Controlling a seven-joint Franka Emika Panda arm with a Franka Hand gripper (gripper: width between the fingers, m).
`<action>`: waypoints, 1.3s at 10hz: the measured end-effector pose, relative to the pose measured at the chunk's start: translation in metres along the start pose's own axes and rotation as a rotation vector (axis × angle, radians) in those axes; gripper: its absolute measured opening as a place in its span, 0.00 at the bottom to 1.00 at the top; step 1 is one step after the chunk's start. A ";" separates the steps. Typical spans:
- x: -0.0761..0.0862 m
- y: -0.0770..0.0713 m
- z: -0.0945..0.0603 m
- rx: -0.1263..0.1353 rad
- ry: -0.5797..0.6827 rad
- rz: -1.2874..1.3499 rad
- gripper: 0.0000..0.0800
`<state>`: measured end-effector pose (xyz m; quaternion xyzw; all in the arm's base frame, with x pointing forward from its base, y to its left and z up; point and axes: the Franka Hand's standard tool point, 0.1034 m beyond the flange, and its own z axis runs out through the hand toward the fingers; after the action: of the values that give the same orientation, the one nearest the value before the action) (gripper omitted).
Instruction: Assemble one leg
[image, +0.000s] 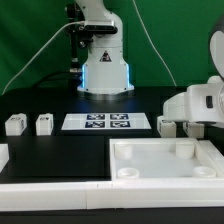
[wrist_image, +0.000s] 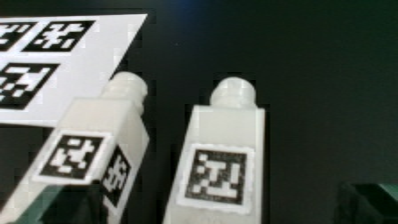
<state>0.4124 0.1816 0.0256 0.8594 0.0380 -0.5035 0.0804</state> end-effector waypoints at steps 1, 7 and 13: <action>0.002 0.000 0.002 -0.001 -0.005 0.000 0.81; 0.012 -0.002 0.015 0.006 0.012 -0.007 0.81; 0.013 -0.002 0.013 0.008 0.019 -0.007 0.59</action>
Offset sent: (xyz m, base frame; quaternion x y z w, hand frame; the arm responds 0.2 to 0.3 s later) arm -0.0046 -0.0055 -0.0131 0.0035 0.0291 -0.0141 0.9995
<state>0.4070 0.1811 0.0076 0.8642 0.0396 -0.4959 0.0749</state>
